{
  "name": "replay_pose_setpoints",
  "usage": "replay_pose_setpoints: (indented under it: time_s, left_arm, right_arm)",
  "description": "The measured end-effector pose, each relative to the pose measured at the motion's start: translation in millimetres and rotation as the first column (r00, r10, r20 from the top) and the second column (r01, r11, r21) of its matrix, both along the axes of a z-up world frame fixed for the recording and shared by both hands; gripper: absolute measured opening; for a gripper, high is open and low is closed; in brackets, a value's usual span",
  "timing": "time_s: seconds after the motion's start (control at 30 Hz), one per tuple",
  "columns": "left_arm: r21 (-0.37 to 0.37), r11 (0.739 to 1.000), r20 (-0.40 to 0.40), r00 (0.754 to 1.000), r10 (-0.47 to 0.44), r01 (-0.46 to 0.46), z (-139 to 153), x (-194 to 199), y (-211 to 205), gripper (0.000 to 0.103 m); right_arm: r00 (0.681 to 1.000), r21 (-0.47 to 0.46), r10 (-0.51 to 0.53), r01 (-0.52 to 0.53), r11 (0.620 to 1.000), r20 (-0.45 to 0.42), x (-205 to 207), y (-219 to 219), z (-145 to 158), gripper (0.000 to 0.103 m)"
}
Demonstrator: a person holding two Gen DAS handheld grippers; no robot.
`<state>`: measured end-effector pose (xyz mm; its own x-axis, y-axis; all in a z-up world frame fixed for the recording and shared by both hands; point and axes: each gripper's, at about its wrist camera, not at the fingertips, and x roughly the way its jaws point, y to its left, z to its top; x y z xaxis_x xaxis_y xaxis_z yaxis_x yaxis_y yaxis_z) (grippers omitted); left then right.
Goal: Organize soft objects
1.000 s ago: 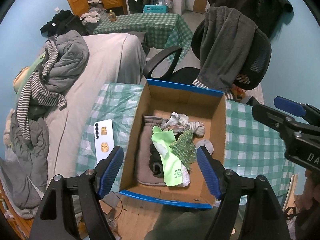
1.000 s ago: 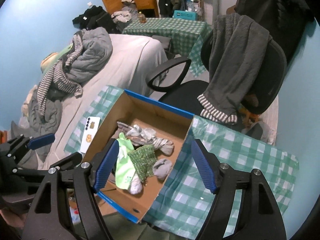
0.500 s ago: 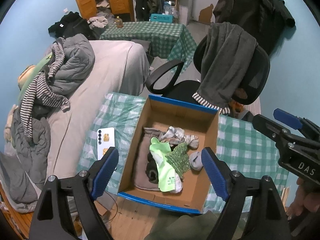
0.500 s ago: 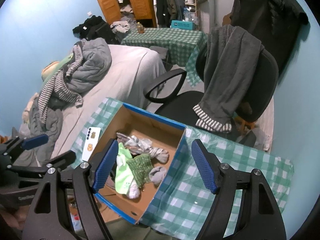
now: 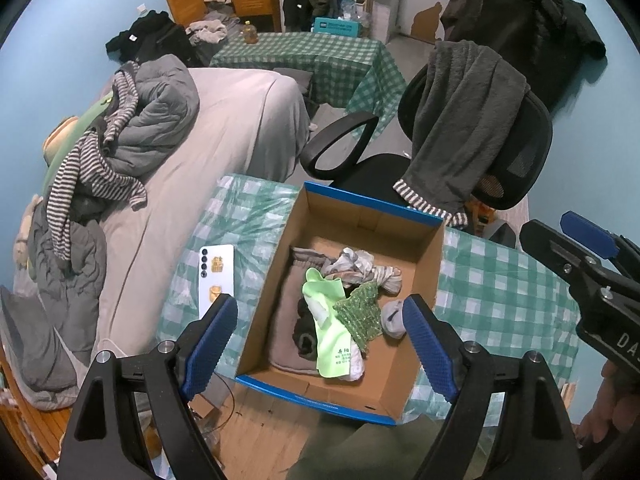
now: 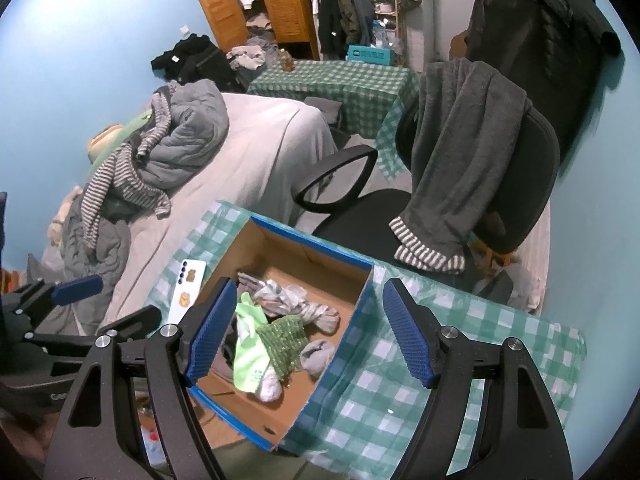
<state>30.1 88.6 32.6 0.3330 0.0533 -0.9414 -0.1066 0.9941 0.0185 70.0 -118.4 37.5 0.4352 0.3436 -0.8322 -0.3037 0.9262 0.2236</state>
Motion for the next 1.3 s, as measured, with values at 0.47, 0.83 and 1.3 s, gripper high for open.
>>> replay_pose_setpoints:
  time_s: [0.47, 0.83, 1.3]
  left_arm:
    - [0.014, 1.000, -0.012, 1.000, -0.005, 0.006, 4, -5, -2, 0.086]
    - [-0.002, 1.000, -0.010, 1.000, 0.001, -0.001, 5, -8, -2, 0.086]
    - [0.005, 1.000, -0.020, 1.000, 0.007, -0.007, 0, -20, -9, 0.086]
  right_arm:
    - [1.000, 0.006, 0.004, -0.004, 1.000, 0.008, -3, 0, 5, 0.076]
    - [1.000, -0.011, -0.013, 0.013, 1.000, 0.009, -10, 1, 8, 0.076]
    - [1.000, -0.025, 0.003, -0.003, 1.000, 0.005, -18, -8, 2, 0.076]
